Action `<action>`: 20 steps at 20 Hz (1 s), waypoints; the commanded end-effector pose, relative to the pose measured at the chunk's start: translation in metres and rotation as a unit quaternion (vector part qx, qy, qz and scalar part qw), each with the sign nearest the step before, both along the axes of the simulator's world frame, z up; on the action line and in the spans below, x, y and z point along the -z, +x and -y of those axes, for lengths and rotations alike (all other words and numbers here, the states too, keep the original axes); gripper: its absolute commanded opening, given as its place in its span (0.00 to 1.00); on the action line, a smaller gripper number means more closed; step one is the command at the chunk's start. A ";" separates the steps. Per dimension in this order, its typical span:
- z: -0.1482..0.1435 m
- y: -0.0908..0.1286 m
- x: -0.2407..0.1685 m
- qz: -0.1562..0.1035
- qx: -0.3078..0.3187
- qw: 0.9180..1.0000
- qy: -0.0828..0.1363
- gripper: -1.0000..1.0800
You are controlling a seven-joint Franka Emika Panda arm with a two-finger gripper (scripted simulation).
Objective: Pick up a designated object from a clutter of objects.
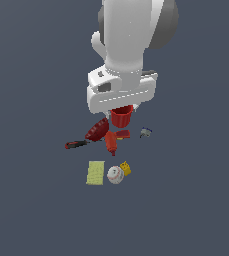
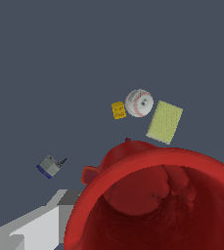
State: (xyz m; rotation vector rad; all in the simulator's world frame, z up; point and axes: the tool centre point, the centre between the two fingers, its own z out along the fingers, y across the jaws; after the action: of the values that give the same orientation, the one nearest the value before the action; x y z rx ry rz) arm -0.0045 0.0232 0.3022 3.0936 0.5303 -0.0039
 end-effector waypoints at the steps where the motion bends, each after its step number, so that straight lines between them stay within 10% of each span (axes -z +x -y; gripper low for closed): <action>1: -0.018 -0.010 -0.022 0.001 0.000 1.000 0.000 0.00; 20: -0.086 -0.042 -0.104 0.001 0.000 1.000 0.002 0.00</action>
State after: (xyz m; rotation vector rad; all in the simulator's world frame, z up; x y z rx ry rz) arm -0.0468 0.1091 0.4051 3.0959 0.5314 -0.0014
